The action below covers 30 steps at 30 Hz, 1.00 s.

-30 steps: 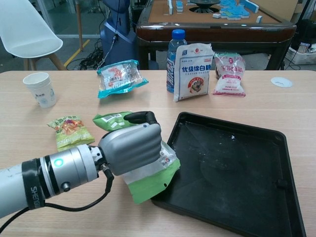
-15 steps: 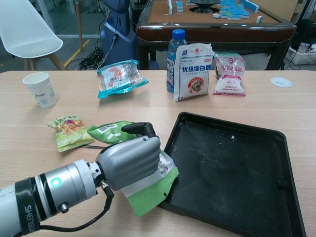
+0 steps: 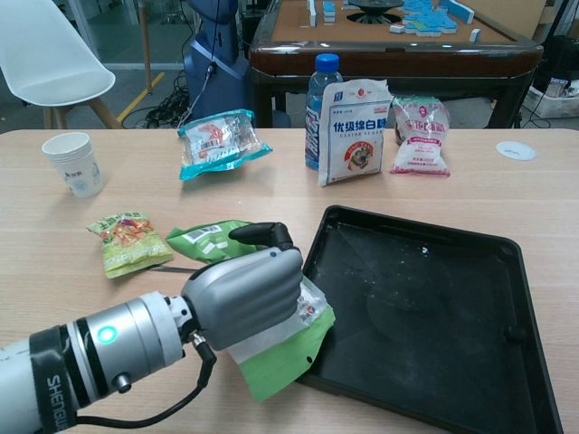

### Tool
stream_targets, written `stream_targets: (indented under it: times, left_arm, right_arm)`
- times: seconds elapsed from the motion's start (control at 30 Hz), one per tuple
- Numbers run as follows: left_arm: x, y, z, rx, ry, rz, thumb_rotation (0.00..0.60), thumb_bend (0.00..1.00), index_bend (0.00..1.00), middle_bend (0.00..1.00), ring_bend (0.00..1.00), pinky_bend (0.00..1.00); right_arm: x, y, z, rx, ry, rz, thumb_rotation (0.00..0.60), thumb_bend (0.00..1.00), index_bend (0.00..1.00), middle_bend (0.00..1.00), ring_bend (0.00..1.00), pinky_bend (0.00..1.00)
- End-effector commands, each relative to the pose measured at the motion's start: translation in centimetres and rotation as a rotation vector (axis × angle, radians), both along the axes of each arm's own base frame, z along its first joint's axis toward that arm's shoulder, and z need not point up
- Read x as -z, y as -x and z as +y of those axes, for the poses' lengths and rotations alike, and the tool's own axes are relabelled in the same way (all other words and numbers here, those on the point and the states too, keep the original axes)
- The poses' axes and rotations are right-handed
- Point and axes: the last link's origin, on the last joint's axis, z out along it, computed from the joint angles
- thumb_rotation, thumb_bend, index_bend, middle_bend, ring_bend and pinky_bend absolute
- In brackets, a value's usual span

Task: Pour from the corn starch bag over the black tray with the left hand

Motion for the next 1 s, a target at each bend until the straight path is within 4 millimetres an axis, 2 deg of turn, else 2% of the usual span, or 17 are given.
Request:
stream_targets:
  times: [0.03, 0.2, 0.37, 0.53, 0.77, 0.9, 1.0]
  left_arm:
    - [0.4, 0.6, -0.3, -0.001, 0.007, 0.023, 0.6, 0.39, 0.48, 0.69, 0.64, 0.73]
    - [0.5, 1.0, 0.0, -0.019, -0.001, 0.036, 0.6, 0.39, 0.48, 0.69, 0.64, 0.73]
    - [-0.9, 1.1, 1.7, -0.049, -0.051, 0.024, 0.6, 0.39, 0.48, 0.69, 0.64, 0.73]
    - [-1.9, 1.0, 1.7, -0.067, -0.034, 0.0, 0.6, 0.39, 0.48, 0.69, 0.64, 0.73]
    - [-2.3, 0.0, 1.8, -0.096, 0.043, -0.092, 0.6, 0.39, 0.49, 0.69, 0.64, 0.73]
    - [-1.9, 0.1, 1.7, -0.091, 0.047, -0.089, 0.6, 0.39, 0.49, 0.69, 0.64, 0.73]
    - [-0.8, 0.7, 1.0, -0.085, 0.065, -0.056, 0.6, 0.39, 0.49, 0.69, 0.64, 0.73]
  right_arm:
    - [0.1, 0.0, -0.1, 0.001, -0.002, -0.002, 0.6, 0.1, 0.41, 0.34, 0.15, 0.18]
    - [0.1, -0.1, -0.1, -0.006, -0.004, -0.003, 0.6, 0.1, 0.41, 0.34, 0.15, 0.18]
    - [-0.1, 0.0, 0.1, -0.005, 0.005, -0.005, 0.6, 0.1, 0.41, 0.34, 0.16, 0.18]
    - [0.1, 0.2, 0.1, -0.001, 0.002, -0.01, 0.6, 0.1, 0.41, 0.34, 0.16, 0.18]
    - [0.0, 0.0, 0.1, -0.006, 0.008, -0.007, 0.6, 0.1, 0.41, 0.34, 0.15, 0.18]
    - [0.0, 0.0, 0.1, -0.002, 0.004, -0.007, 0.6, 0.1, 0.41, 0.34, 0.15, 0.18]
    - [0.1, 0.1, 0.1, 0.001, 0.002, -0.009, 0.6, 0.1, 0.41, 0.34, 0.16, 0.18]
